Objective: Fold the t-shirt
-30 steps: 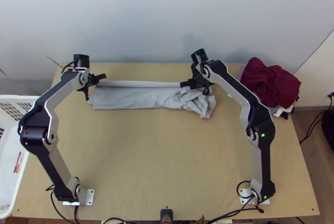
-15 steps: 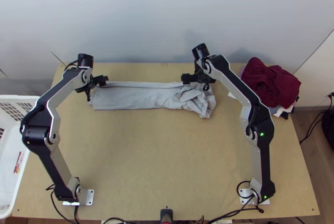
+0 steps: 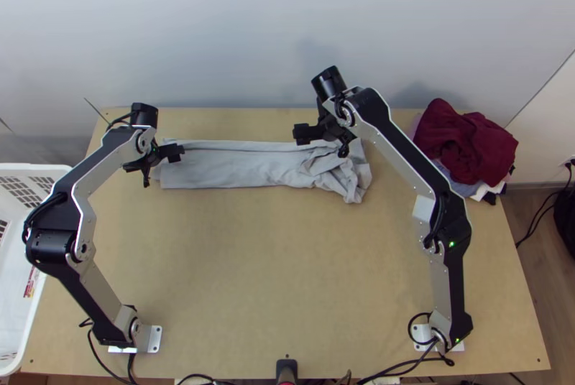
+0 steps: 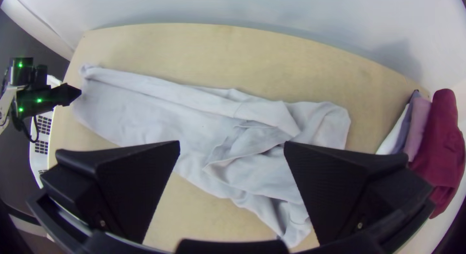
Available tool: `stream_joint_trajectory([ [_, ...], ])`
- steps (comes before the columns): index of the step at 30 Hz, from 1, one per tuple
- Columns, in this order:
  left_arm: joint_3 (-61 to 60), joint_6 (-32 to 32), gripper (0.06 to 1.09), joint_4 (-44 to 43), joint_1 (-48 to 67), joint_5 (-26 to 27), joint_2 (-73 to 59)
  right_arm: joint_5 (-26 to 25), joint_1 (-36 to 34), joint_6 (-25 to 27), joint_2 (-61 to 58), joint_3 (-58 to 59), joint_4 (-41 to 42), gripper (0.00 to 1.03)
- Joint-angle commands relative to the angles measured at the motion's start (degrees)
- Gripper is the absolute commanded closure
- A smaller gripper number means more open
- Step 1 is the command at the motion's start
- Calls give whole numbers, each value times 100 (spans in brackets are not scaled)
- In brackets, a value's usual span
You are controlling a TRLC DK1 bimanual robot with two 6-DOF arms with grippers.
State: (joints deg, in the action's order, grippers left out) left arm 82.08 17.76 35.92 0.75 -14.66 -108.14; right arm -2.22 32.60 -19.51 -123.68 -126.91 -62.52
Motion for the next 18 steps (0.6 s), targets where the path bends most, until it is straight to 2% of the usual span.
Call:
stream_joint_trajectory([
  [1,-202,-27,16,-103,48,-2,-85,-7,256,-9,98,-44,-173,3],
  [9,-219,-53,17,-121,92,-2,-445,-7,467,-9,116,-53,-287,3],
  [12,-263,-53,29,-217,118,15,-463,-7,493,-9,107,-35,-296,3],
  [15,-316,-97,48,-393,171,33,-445,2,493,-9,98,-18,-296,3],
  [18,-448,-211,57,-604,215,33,-463,2,484,-9,72,-18,-304,3],
])
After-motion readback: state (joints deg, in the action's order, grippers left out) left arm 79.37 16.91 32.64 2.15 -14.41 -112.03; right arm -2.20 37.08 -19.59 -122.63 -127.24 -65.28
